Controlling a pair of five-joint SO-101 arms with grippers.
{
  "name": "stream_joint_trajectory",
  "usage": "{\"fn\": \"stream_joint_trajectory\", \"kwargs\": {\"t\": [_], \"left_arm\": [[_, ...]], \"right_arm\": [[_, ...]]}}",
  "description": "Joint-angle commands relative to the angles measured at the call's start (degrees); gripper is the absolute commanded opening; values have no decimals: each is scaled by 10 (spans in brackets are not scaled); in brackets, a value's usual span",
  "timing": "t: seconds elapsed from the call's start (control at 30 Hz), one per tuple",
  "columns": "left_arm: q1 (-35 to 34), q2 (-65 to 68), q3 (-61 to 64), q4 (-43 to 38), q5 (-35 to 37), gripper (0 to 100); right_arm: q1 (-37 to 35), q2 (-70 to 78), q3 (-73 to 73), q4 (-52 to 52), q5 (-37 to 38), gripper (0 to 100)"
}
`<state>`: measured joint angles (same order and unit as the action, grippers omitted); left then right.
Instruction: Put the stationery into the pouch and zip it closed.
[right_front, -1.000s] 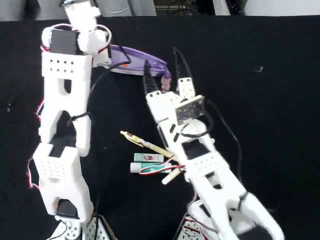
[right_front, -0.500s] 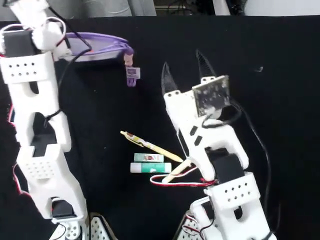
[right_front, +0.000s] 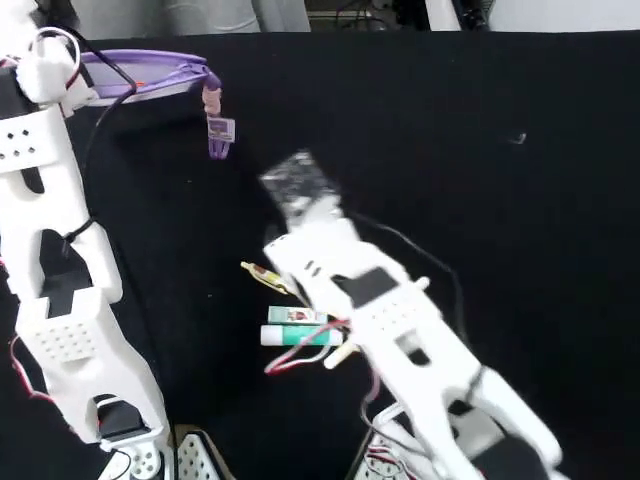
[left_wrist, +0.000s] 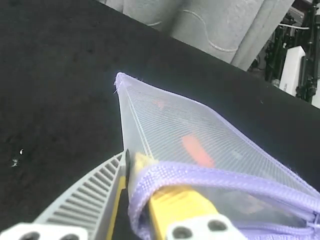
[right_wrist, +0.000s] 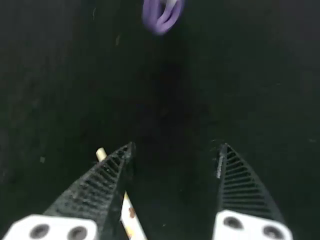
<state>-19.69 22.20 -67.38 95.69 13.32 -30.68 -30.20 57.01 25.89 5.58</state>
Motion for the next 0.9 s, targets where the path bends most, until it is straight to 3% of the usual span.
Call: {"fn": "stream_joint_trajectory", "kwargs": {"t": [0.0,0.23,0.53,0.87], "left_arm": [[-12,-7,-21,-16,1,29],[-18,-11,-21,-20,1,29],[-21,-11,-21,-22,1,29],[-20,-11,-21,-20,1,29]], "right_arm": [[-24,142,-108,36,4,254],[-22,284,-244,129,5,254],[-25,300,-258,172,55,254],[-70,298,-318,302,88,254]]}}
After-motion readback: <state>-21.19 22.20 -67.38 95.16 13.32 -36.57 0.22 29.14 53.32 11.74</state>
